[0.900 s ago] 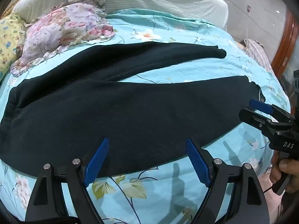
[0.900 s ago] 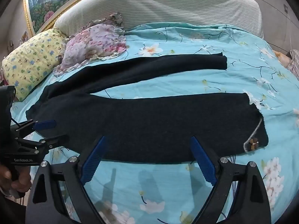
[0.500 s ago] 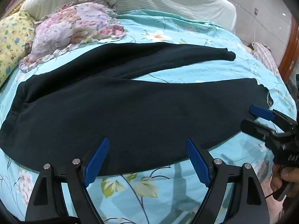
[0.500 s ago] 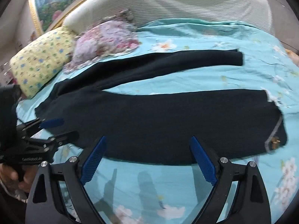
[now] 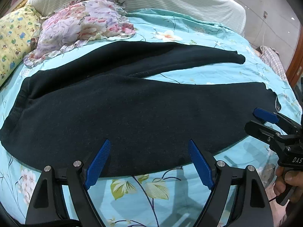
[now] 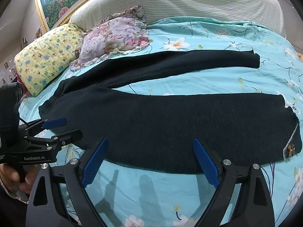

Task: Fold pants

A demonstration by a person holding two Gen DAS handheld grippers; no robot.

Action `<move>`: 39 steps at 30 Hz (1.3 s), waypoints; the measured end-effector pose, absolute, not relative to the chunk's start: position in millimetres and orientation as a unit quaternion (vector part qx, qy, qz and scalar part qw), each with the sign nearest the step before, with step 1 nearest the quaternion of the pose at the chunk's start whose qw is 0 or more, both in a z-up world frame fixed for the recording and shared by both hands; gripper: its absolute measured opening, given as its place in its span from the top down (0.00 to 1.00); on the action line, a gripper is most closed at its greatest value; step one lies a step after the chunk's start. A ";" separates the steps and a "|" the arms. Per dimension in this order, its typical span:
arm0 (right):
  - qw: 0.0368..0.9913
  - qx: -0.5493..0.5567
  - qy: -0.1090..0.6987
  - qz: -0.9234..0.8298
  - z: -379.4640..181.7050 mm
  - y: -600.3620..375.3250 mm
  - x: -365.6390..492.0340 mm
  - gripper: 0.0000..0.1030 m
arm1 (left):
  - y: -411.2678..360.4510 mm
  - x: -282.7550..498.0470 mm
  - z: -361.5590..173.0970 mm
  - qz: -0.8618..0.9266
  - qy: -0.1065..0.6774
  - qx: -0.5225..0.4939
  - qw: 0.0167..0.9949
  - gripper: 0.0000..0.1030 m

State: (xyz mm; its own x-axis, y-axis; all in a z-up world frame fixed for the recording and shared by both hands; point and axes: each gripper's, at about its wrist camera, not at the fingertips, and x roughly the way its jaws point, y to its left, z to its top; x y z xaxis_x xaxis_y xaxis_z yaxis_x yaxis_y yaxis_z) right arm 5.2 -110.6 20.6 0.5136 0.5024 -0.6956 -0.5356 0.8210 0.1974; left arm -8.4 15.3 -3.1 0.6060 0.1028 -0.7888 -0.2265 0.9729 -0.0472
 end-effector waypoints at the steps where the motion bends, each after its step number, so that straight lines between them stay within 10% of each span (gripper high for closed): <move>1: 0.870 -0.022 0.393 0.298 20.7 -110.4 5.6 0.12 | 14.0 -10.0 -4.6 0.094 0.433 -0.071 0.894 0.18; 39: 0.870 -0.029 0.393 0.297 22.1 -106.4 6.1 0.12 | 17.1 -10.2 -9.1 0.092 0.434 -0.075 0.893 0.18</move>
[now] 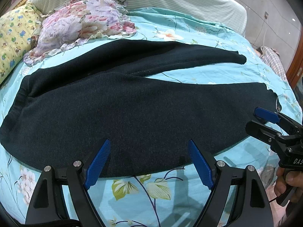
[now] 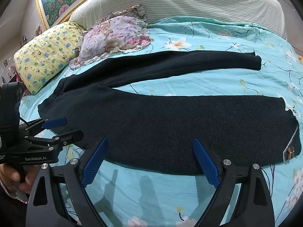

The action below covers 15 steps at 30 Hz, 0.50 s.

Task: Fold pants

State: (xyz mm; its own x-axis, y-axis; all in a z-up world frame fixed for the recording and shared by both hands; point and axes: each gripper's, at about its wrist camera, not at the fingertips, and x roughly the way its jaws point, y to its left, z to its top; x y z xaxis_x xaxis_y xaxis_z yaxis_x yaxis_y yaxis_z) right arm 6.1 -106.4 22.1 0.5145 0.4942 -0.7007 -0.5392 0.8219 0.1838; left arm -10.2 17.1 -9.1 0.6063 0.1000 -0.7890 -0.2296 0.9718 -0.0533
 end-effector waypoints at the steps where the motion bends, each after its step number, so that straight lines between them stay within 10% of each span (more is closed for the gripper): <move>1: 0.870 -0.030 0.393 0.296 22.1 -105.5 5.5 0.12 | 17.0 -10.4 -9.1 0.092 0.434 -0.075 0.893 0.18; 15: 0.869 -0.032 0.395 0.294 22.5 -104.4 5.5 0.12 | 16.6 -9.9 -11.3 0.091 0.437 -0.076 0.891 0.18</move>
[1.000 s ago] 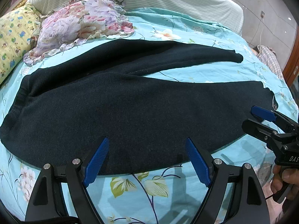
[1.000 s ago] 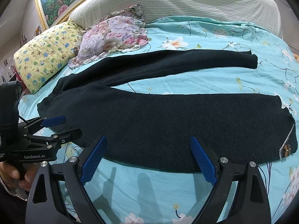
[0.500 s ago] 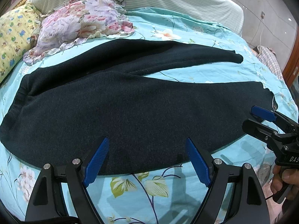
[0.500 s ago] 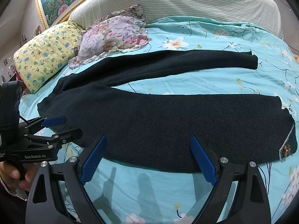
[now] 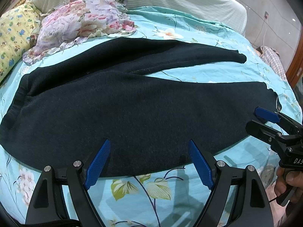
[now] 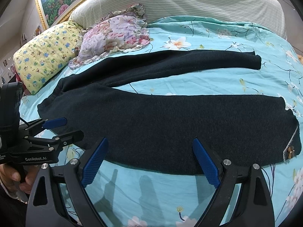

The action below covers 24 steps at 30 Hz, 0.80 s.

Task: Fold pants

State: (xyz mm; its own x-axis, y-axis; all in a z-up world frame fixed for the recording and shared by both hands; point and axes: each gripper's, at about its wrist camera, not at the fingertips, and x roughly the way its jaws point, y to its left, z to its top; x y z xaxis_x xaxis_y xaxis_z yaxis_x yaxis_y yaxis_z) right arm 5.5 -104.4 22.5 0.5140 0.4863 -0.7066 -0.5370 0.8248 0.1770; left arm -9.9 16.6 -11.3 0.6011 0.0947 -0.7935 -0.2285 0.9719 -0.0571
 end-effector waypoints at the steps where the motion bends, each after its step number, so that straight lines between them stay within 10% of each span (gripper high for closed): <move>1: 0.869 -0.031 0.396 0.294 23.3 -104.4 5.3 0.12 | 17.0 -9.9 -11.1 0.090 0.437 -0.077 0.891 0.18; 24: 0.874 -0.018 0.400 0.275 43.5 -125.1 40.2 0.12 | 21.6 31.5 4.9 0.041 0.457 -0.070 0.886 0.18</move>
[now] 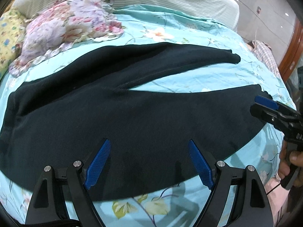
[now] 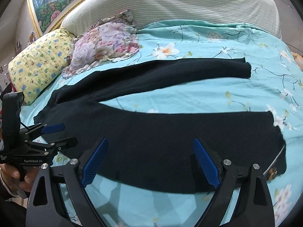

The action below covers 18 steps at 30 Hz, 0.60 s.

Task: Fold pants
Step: 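Lower both tools onto the pant leg ends and close them on the fabric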

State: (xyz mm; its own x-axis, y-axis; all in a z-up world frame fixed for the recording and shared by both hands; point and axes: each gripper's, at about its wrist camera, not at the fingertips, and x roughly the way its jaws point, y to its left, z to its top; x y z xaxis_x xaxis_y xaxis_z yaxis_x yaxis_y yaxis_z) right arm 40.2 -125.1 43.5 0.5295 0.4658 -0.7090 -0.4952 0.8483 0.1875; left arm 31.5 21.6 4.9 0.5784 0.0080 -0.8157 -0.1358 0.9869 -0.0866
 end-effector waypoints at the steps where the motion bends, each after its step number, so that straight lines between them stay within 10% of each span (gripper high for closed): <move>1: 0.874 -0.018 0.402 0.272 44.5 -126.9 45.0 0.12 | 21.7 34.4 5.5 0.037 0.458 -0.068 0.886 0.18; 18: 0.882 0.084 0.422 0.191 77.0 -202.4 196.5 0.12 | 47.0 172.5 30.7 -0.010 0.475 -0.027 0.879 0.18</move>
